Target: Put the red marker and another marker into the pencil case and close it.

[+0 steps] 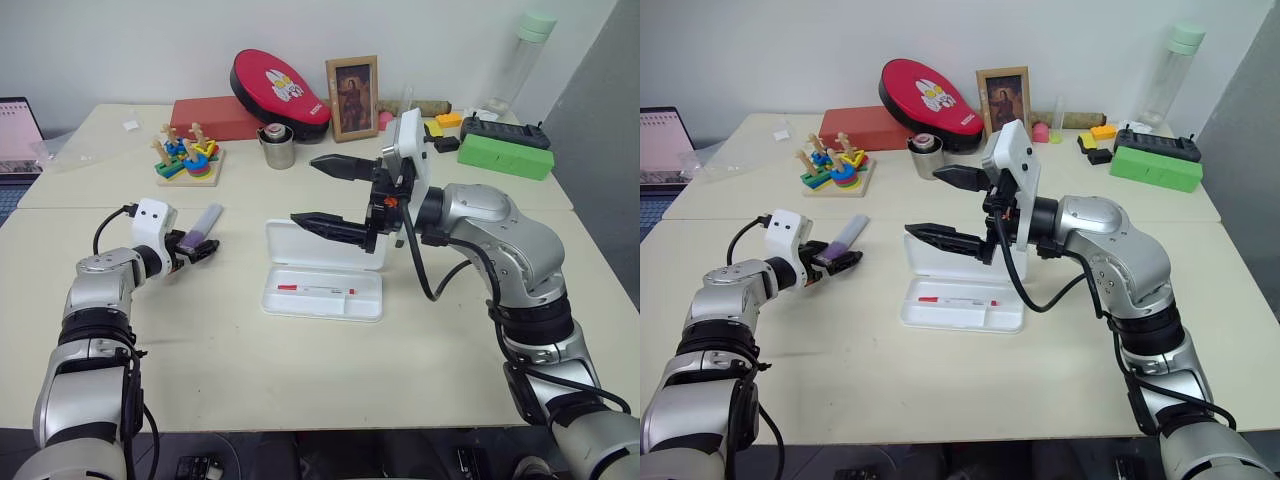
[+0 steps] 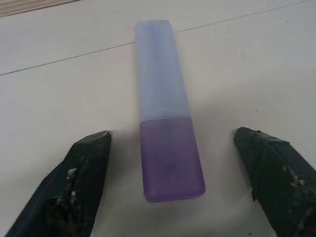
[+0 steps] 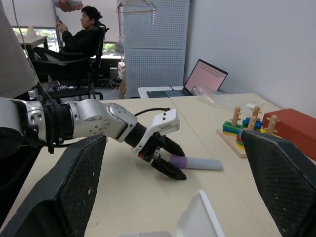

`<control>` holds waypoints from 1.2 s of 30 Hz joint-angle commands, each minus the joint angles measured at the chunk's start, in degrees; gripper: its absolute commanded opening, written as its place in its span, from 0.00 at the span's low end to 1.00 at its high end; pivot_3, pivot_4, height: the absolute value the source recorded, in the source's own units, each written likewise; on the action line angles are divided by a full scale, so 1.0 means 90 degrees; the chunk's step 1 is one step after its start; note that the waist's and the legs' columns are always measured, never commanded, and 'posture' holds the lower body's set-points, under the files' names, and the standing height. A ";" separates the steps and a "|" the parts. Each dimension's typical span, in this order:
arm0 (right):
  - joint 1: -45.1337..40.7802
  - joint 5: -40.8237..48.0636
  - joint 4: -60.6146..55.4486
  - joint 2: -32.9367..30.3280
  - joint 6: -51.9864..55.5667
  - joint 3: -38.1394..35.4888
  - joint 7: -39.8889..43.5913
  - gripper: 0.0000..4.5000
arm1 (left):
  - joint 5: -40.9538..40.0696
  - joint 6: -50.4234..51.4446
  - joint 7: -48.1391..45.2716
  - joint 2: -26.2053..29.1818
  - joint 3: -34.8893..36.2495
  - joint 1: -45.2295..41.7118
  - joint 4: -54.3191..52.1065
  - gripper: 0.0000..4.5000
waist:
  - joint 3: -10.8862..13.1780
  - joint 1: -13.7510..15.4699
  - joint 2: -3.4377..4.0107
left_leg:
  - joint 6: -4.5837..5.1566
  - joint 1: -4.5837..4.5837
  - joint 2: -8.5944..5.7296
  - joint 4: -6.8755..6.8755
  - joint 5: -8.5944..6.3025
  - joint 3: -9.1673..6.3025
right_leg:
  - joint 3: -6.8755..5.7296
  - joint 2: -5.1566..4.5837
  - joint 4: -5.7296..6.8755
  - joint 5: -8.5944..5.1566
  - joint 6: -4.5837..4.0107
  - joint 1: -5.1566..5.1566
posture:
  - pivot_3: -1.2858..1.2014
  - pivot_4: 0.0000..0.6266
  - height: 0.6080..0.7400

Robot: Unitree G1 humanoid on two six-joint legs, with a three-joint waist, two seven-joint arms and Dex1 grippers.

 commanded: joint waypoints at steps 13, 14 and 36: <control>0.0066 0.0166 -0.0294 -0.0070 0.0045 -0.0260 -0.0011 1.00 | -0.0079 -0.0315 0.0083 -0.0092 0.0126 -0.0066 -0.0053 0.31 | 0.0000 0.0000 0.0000 | 0.0000 0.0001 0.0000 0.0000 0.0000 0.0000 | 0.0000 0.0000 0.0003 0.0000 0.0000 0.0000 | 0.52 0.24 1.00; 0.0118 0.0238 -0.0339 -0.0124 0.0088 -0.0318 0.0032 1.00 | -0.0206 -0.0432 -0.0020 -0.0118 0.0203 -0.0033 -0.0321 0.28 | 0.0000 0.0001 0.0000 | 0.0000 0.0001 0.0000 0.0000 0.0000 0.0000 | 0.0000 0.0000 0.0003 0.0000 0.0000 0.0000 | 0.52 0.24 1.00; 0.1524 0.1303 -0.1236 -0.2453 0.0743 -0.1534 0.0878 1.00 | -0.0608 -0.0673 -0.4171 0.1248 -0.2334 0.0865 -0.5662 0.28 | 0.0008 -0.0092 0.0009 | -0.0004 0.0012 0.0005 -0.0003 0.0003 0.0010 | 0.0018 0.0008 -0.0008 -0.0026 0.0011 0.0005 | 0.52 0.24 1.00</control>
